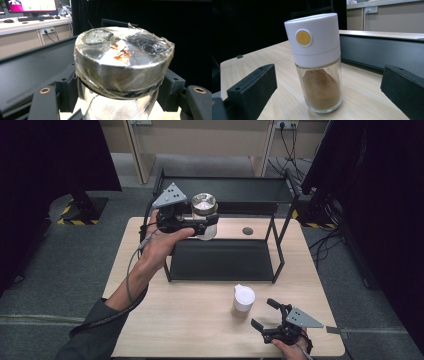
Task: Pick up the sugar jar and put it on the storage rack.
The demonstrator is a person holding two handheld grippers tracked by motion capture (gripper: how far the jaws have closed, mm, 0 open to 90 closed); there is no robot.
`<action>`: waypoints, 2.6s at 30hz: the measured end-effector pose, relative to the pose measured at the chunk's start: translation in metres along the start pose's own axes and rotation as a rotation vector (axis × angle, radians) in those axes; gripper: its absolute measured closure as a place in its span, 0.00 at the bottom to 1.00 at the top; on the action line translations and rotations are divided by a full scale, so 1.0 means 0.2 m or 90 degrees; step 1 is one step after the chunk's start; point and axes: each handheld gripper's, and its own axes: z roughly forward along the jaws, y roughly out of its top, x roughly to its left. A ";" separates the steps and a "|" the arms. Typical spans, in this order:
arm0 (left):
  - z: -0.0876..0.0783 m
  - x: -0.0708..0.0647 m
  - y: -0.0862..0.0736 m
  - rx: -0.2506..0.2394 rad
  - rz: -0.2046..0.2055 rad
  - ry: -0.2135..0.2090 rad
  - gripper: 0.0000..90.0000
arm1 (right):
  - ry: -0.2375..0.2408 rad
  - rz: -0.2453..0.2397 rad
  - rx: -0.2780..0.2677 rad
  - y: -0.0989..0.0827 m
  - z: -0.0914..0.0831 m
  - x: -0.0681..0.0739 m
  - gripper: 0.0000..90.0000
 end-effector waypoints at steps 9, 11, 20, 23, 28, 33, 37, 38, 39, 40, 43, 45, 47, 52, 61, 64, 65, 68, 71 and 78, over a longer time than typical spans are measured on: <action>0.02 0.02 0.11 0.004 0.003 0.029 0.35 | 0.002 0.000 0.000 0.00 0.00 0.00 0.01; 0.02 0.03 0.14 0.005 0.001 0.037 0.35 | 0.001 0.000 0.000 0.00 0.00 0.00 0.01; 0.06 0.05 0.22 0.009 -0.006 0.082 0.35 | 0.002 0.001 0.000 0.00 0.00 0.00 0.01; 0.08 0.06 0.24 0.011 -0.007 0.101 0.35 | 0.002 0.001 0.000 0.00 0.00 0.00 0.01; 0.12 0.06 0.26 0.007 -0.010 0.133 0.35 | 0.002 0.001 0.000 0.00 0.00 0.00 0.01; 0.17 0.08 0.26 0.008 -0.019 0.161 0.35 | 0.004 0.001 -0.001 0.00 0.00 0.00 0.01; 0.20 0.09 0.26 0.012 -0.022 0.179 0.35 | 0.004 0.002 -0.001 0.00 0.00 0.00 0.01; 0.21 0.09 0.26 0.013 -0.021 0.184 0.35 | 0.004 0.002 -0.001 0.00 0.00 0.00 0.01; 0.22 0.09 0.27 0.013 -0.020 0.190 0.35 | 0.004 0.002 -0.001 0.00 0.00 0.00 0.01; 0.22 0.10 0.27 0.013 -0.022 0.196 0.35 | 0.004 0.001 -0.001 0.00 0.00 0.00 0.01; 0.24 0.10 0.27 0.011 -0.016 0.217 0.35 | 0.005 0.002 -0.001 0.00 0.00 0.00 0.01; 0.26 0.10 0.27 0.010 -0.019 0.223 0.35 | 0.006 0.002 -0.001 0.00 0.00 0.00 0.01; 0.27 0.11 0.26 0.002 -0.026 0.231 0.35 | 0.006 0.002 -0.001 0.00 0.00 0.00 0.01; 0.30 0.14 0.24 -0.006 -0.026 0.247 0.35 | 0.009 0.002 0.000 0.00 0.00 -0.01 0.01; 0.33 0.15 0.20 0.004 -0.034 0.272 0.35 | 0.011 0.004 -0.001 0.00 0.00 -0.01 0.01; 0.33 0.16 0.19 0.003 -0.036 0.271 0.35 | 0.011 0.005 -0.001 0.00 0.00 -0.01 0.01; 0.33 0.16 0.18 0.003 -0.035 0.272 0.35 | 0.011 0.006 -0.001 0.00 0.00 -0.01 0.01; 0.34 0.16 0.16 -0.007 -0.029 0.273 0.35 | 0.012 0.008 -0.003 -0.01 0.00 -0.01 0.01; 0.34 0.16 0.16 -0.007 -0.040 0.278 0.34 | 0.012 0.007 -0.002 -0.01 0.00 -0.01 0.01; 0.32 0.16 0.15 -0.024 -0.055 0.294 0.09 | 0.013 0.007 -0.003 -0.01 0.00 -0.01 0.01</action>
